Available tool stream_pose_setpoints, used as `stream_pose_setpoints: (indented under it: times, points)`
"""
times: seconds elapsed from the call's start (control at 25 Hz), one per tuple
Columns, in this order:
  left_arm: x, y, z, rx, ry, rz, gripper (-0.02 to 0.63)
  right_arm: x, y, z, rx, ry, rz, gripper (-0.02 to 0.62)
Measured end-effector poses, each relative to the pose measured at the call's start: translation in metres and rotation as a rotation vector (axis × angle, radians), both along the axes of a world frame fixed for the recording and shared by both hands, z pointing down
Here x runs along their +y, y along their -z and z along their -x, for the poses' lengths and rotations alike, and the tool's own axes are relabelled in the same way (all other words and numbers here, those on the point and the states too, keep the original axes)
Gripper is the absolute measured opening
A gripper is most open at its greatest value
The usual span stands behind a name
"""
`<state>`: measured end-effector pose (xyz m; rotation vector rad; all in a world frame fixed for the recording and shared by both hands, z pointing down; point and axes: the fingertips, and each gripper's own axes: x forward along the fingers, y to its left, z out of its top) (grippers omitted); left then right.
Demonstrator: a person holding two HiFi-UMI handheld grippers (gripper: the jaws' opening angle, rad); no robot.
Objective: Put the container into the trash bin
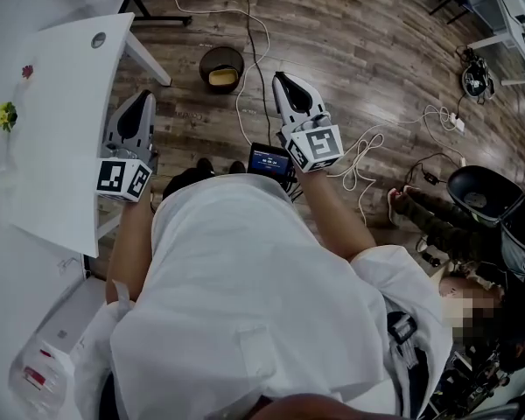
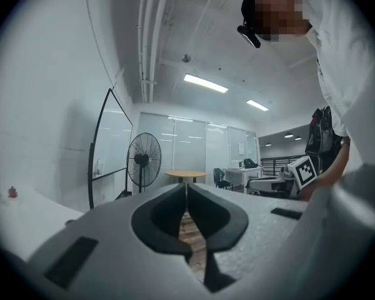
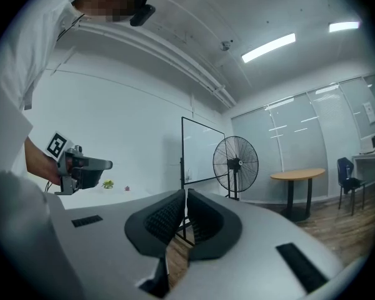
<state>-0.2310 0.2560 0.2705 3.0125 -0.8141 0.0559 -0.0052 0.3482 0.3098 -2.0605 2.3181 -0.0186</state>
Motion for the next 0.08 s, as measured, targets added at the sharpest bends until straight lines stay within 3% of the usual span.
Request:
stream_pose_setpoints:
  times: [0.08]
  points:
    - [0.0029,-0.0017,-0.0023,0.000,0.000,0.010,0.011,0.0033,-0.0020,-0.0029,-0.006,-0.006,0.003,0.037]
